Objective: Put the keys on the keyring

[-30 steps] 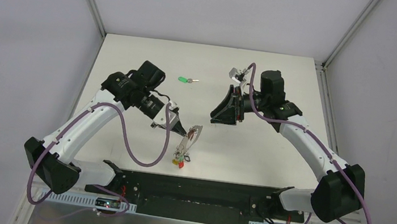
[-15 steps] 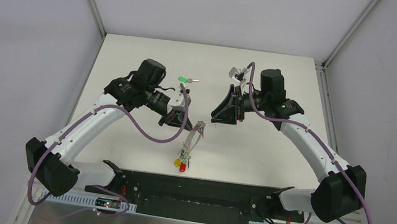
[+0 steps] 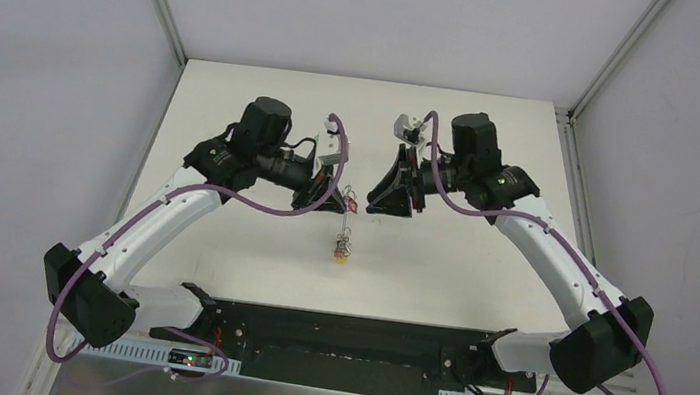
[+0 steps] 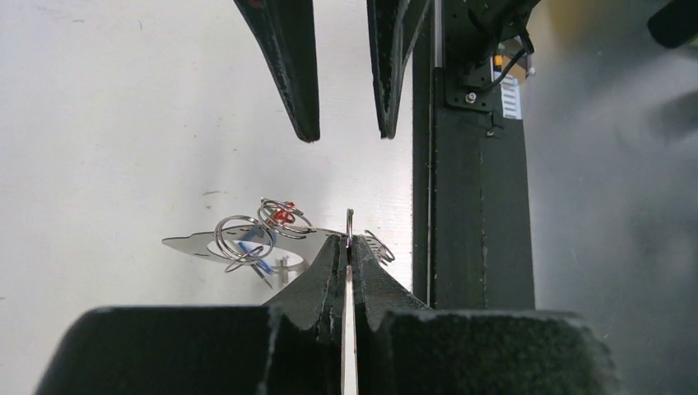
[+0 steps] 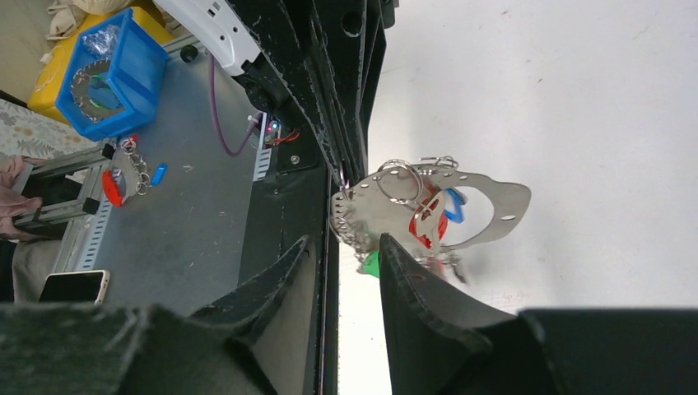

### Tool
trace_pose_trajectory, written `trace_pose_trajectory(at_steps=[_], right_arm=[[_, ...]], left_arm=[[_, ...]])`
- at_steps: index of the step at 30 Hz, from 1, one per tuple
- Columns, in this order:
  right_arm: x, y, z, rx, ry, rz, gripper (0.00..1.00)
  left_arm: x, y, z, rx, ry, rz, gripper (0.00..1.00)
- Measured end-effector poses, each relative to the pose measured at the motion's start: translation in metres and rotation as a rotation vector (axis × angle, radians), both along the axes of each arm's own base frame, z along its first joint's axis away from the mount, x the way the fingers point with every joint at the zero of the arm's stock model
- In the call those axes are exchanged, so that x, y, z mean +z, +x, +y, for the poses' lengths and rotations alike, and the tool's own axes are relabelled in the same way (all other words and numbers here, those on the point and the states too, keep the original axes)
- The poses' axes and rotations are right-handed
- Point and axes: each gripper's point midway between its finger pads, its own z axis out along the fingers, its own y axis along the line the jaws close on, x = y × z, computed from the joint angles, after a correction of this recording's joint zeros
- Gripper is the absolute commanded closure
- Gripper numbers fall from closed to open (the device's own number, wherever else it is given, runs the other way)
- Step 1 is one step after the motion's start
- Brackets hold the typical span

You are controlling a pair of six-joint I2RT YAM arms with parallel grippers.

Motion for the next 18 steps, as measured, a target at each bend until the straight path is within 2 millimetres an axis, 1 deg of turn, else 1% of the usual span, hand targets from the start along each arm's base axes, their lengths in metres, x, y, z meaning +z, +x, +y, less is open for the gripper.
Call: trace_pose_trajectory(at_steps=[7,12,18], right_arm=[[-0.013,-0.002,0.008,0.006,-0.041,-0.005,0.65],[-0.023,-0.003,0.014,0.012,-0.072,0.004,0.66],[-0.022,0.000,0.021,0.020,-0.081,-0.009,0.69]], left_arm=[[0.002,0.001,-0.005,0.053,-0.008,0.078,1.00],[-0.002,0.002,-0.008,0.063,-0.001,0.125,1.00],[-0.006,0.002,-0.010,0.063,0.007,0.136,1.00]])
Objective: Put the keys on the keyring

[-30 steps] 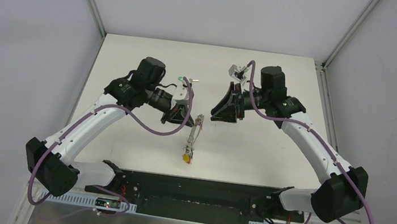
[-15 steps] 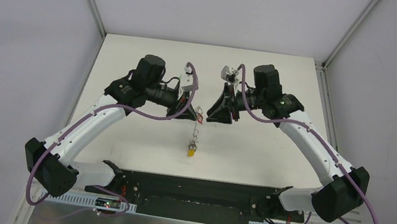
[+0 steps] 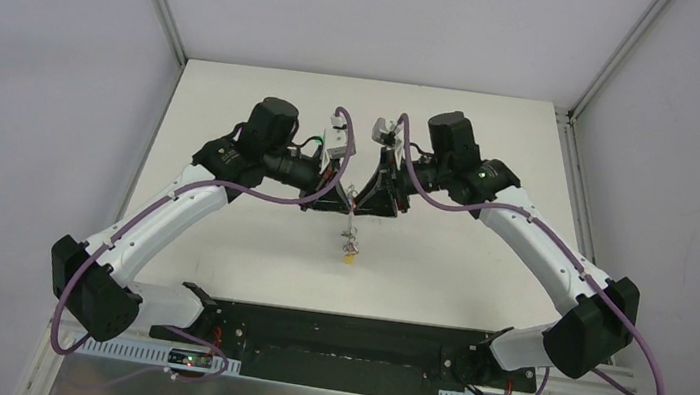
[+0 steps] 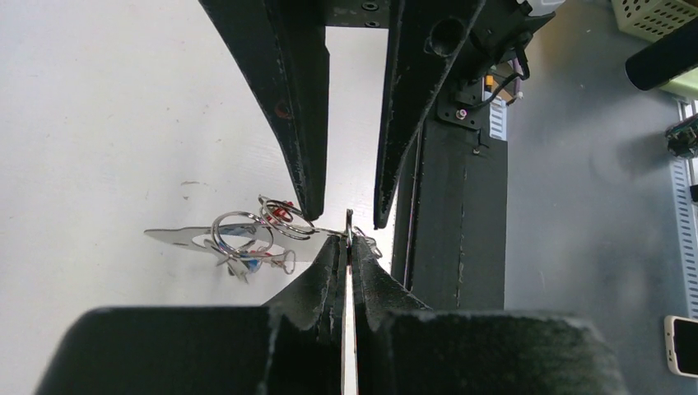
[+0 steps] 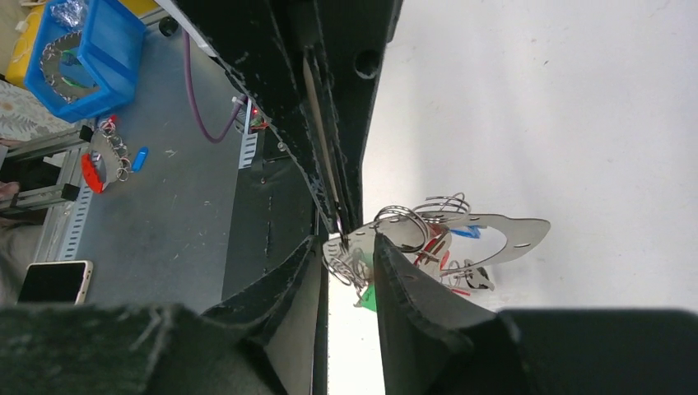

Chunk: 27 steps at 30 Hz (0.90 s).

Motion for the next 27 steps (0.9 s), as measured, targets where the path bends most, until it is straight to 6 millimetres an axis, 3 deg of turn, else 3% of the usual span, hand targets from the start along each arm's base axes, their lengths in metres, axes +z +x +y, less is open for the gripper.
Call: trace_pose_trajectory(at_steps=[4,9,16,22,27], right_arm=[[0.003,-0.001,0.004,0.011,0.001,-0.017,0.76],[0.000,-0.001,0.006,0.015,-0.008,-0.023,0.96],[-0.003,0.000,0.006,0.024,-0.012,-0.049,1.00],[-0.012,0.001,0.003,0.063,-0.030,-0.155,1.00],[-0.042,0.008,-0.014,0.080,-0.131,-0.293,1.00]], left_arm=[[-0.001,0.002,0.000,0.007,0.002,-0.005,1.00],[-0.001,0.002,0.000,0.013,0.005,0.001,1.00],[-0.002,0.003,0.001,0.021,0.009,0.007,1.00],[-0.006,-0.001,0.003,-0.010,0.022,-0.012,0.65],[0.000,-0.009,0.008,-0.063,0.039,-0.039,0.50]])
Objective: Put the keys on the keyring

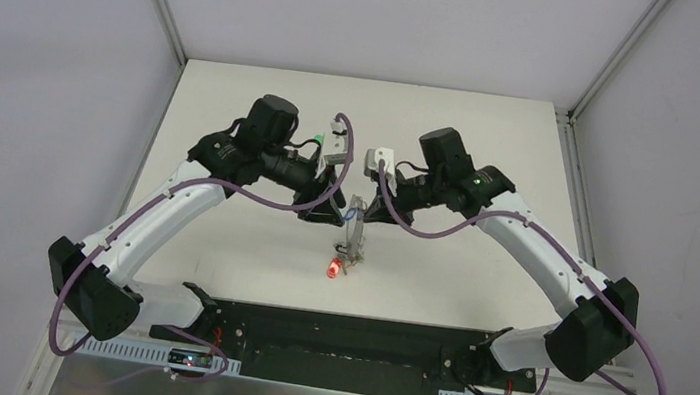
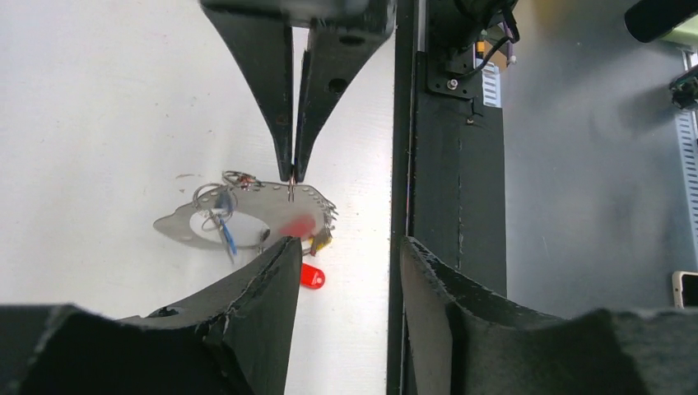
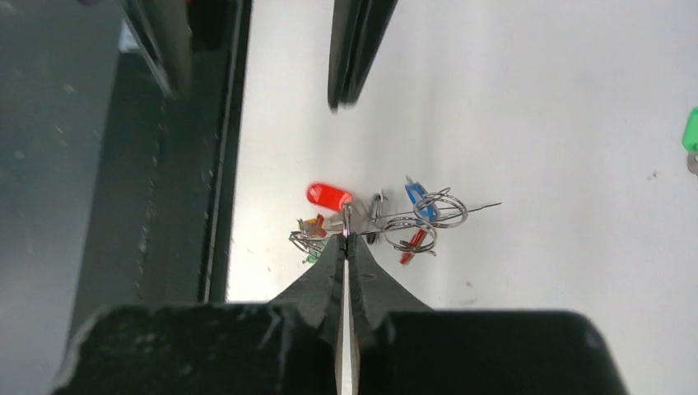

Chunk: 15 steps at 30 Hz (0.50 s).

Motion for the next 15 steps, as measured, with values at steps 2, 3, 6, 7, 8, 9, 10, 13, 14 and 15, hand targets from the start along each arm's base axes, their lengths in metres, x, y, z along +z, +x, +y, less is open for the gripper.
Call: trace_pose_trajectory(at_steps=[2,3,6,7,8,9,10,13,14,15], right_arm=[[-0.012,0.001,-0.009,0.007,-0.042,-0.053,1.00],[-0.016,0.001,-0.013,0.009,-0.058,-0.075,1.00],[-0.026,0.002,-0.024,0.018,-0.096,-0.153,1.00],[-0.029,0.002,-0.028,0.019,-0.106,-0.173,1.00],[-0.031,0.002,-0.031,0.019,-0.114,-0.188,1.00],[-0.034,0.002,-0.034,0.020,-0.123,-0.209,1.00],[-0.037,0.001,-0.037,0.021,-0.130,-0.224,1.00],[-0.045,0.000,-0.044,0.021,-0.142,-0.265,1.00],[-0.047,0.000,-0.046,0.020,-0.142,-0.282,1.00],[-0.048,0.000,-0.047,0.021,-0.143,-0.293,1.00]], left_arm=[[0.004,0.000,0.002,-0.010,0.005,-0.018,0.49],[0.004,0.001,0.003,-0.009,0.006,-0.023,0.49],[0.000,0.002,0.005,-0.009,0.024,-0.024,0.49],[-0.001,0.003,0.006,-0.005,0.028,-0.025,0.50],[-0.003,0.004,0.006,-0.002,0.032,-0.026,0.50],[-0.005,0.006,0.006,0.004,0.038,-0.028,0.50],[-0.007,0.009,0.006,0.014,0.045,-0.033,0.51],[-0.016,0.017,0.006,0.042,0.064,-0.037,0.52],[-0.019,0.021,0.006,0.054,0.072,-0.038,0.52],[-0.022,0.024,0.005,0.066,0.079,-0.037,0.53]])
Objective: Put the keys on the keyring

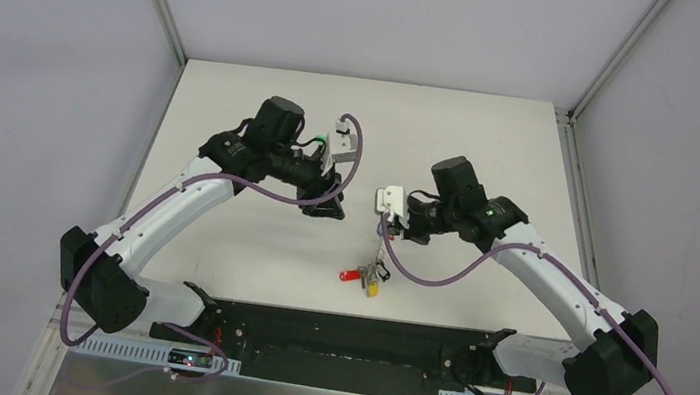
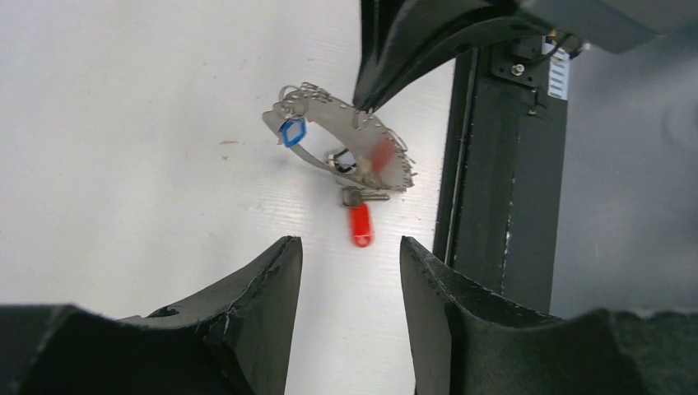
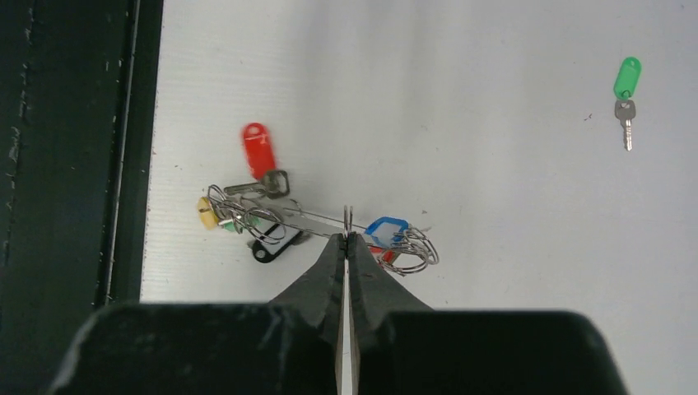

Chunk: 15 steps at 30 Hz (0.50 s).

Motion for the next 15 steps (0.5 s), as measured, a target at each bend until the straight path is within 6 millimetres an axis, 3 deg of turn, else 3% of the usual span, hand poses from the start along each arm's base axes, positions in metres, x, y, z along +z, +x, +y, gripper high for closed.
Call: trace_pose_trajectory(at_steps=[8,15], right_arm=[[-0.007,0.008,-0.005,-0.009,-0.009,-0.082,1.00],[-0.007,0.005,-0.004,-0.020,0.006,-0.047,1.00]], left_arm=[[-0.021,0.027,0.002,0.120,0.056,-0.007,0.53],[-0.038,0.058,0.011,0.280,0.139,-0.026,0.52]])
